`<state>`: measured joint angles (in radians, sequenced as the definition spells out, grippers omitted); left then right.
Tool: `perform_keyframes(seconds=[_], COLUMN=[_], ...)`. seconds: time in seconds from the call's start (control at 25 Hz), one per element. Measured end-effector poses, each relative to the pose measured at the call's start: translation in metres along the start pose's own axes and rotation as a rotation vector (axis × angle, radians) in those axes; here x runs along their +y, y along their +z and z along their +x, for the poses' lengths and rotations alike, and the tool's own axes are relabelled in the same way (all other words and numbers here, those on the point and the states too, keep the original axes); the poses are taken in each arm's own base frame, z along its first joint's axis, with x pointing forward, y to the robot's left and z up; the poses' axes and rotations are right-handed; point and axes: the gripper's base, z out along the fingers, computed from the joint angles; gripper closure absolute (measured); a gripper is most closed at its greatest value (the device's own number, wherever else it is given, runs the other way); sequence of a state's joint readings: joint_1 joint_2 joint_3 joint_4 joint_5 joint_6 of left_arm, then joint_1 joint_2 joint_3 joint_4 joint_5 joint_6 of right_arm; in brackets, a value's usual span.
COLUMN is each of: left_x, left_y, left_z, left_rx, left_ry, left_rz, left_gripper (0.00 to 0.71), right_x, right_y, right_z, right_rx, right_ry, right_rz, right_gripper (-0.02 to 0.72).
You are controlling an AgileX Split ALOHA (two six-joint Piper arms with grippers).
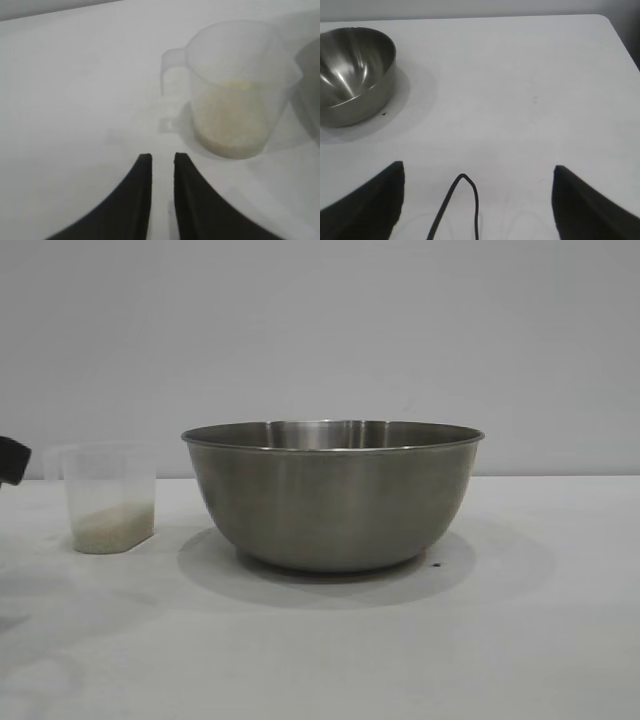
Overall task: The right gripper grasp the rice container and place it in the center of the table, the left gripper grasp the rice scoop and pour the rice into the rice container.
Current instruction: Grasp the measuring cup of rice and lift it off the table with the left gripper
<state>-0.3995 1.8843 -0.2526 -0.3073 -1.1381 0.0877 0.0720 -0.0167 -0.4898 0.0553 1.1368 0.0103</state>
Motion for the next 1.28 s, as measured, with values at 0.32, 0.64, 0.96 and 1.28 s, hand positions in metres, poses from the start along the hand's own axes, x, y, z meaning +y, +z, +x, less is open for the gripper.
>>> perform_keyframes(seconds=[0.32,0.64,0.96,1.28], left_x=[0.015,0.012,0.013,0.011], left_y=[0.006,0.016,0.025,0.039], left_z=[-0.002,-0.014,-0.02,-0.007], left_rx=[-0.012,-0.064,-0.092,-0.043], left_ry=[-0.024,-0.019,-0.021,-0.019], left_rz=[0.088,0.135,0.116,0.115], left_gripper=[0.618,0.571,0.571,0.571], right_x=[0.0,0.0,0.0,0.0], right_y=[0.0,0.0,0.0,0.0], right_z=[0.0,0.0,0.0,0.0], right_rx=[0.0,0.0,0.0,0.0], right_ry=[0.0,0.0,0.0,0.0], right_rz=[0.0,0.0,0.0,0.0], right_gripper=[0.141,0.141,0.141,0.141])
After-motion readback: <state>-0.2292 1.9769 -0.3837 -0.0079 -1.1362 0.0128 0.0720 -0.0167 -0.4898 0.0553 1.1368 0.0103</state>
